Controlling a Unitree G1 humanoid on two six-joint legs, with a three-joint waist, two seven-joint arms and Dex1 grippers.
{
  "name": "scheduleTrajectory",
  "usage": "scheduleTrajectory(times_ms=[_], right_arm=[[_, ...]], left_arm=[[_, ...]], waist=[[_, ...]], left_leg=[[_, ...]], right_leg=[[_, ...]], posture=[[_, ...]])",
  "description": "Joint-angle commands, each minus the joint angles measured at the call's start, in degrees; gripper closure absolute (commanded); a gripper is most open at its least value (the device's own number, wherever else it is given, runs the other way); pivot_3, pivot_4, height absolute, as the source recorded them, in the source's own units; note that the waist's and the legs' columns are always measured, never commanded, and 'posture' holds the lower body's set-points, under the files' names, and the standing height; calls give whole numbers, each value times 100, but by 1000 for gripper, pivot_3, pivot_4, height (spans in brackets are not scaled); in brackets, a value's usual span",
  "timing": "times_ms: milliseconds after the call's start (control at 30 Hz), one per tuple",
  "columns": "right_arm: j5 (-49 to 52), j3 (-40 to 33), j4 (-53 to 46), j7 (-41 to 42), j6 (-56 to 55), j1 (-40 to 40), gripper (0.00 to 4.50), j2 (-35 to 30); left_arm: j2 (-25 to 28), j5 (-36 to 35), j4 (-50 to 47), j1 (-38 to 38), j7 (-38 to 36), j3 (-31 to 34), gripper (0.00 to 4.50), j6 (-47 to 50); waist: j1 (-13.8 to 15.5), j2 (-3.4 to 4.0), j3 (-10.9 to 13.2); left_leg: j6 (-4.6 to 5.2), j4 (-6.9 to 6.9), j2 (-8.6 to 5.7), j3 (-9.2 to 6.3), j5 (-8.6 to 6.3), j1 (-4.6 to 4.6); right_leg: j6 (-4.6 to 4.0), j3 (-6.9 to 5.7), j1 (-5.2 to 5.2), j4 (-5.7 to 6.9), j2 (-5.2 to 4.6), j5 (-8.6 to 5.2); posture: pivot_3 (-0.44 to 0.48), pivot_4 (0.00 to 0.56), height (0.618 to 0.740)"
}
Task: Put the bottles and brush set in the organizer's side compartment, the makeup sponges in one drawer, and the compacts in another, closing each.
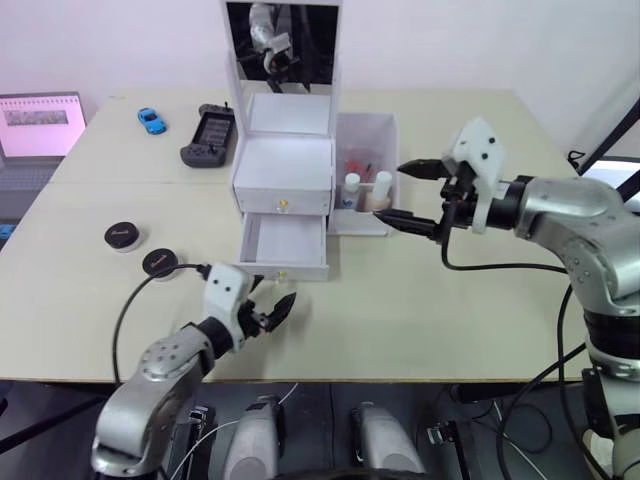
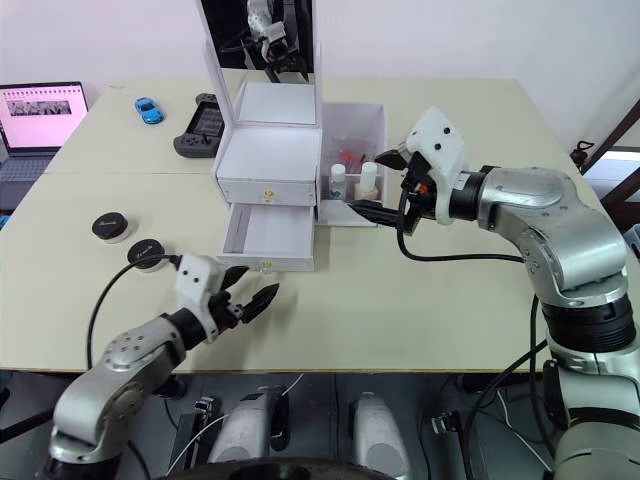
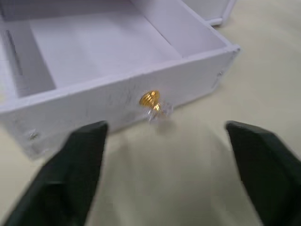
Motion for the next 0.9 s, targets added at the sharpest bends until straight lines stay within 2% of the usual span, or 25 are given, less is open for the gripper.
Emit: scheduleTrajectory(times_ms=[33,100,233,367,467,667,900], right_arm=[[-12,-195,6,111,-191,-55,0,-60],[16,-253,52,181,-249,-12,0,-77],[245,-974,561,905,-709,482,0,-458],[151,-1338,912,1387,-1420,893,0,-757],[32,-1719,1277,1631,-1946,1355,0,-863],[-28,-2010,2184,1993,-2423,1960,0,-842],[-258,-1928,2650,2053,-2809,2182,0,-845]], left_arm=[[259,-373,-250,240,-389,609,68,-224],[402,-500,-206,377,-599,858,68,-373],[846,-1020,521,639,-1505,2276,68,-1076],[1386,-822,1474,665,-1923,2907,68,-1573],[2132,-576,2853,576,-2561,3488,68,-2186],[3088,-369,4666,393,-3088,4233,68,-2829],[3287,-293,5338,352,-3342,4369,68,-3125]], waist=[[0,1,0],[3,0,0],[38,-3,1],[-5,0,1],[-19,-8,-1],[-39,-7,1],[-53,8,1]], left_leg=[[0,0,0,2,0,1],[0,-1,0,5,0,0],[-1,-3,-1,2,-1,-1],[-1,-11,-2,19,-1,2],[-1,-16,-1,21,-1,4],[-2,-41,13,25,-1,5],[-22,-57,5,48,-12,8]], right_leg=[[0,0,0,0,-3,0],[-1,0,-1,-3,-7,0],[-2,-9,3,-13,-22,0],[-3,0,1,-24,-38,-1],[-3,0,-4,-25,-32,-1],[-10,4,-20,-25,-35,-4],[-11,7,-36,-21,-91,-4]], posture=[[0,150,739],[0,150,739],[0,150,739],[0,150,739],[0,150,739],[0,150,739],[0,150,739]])
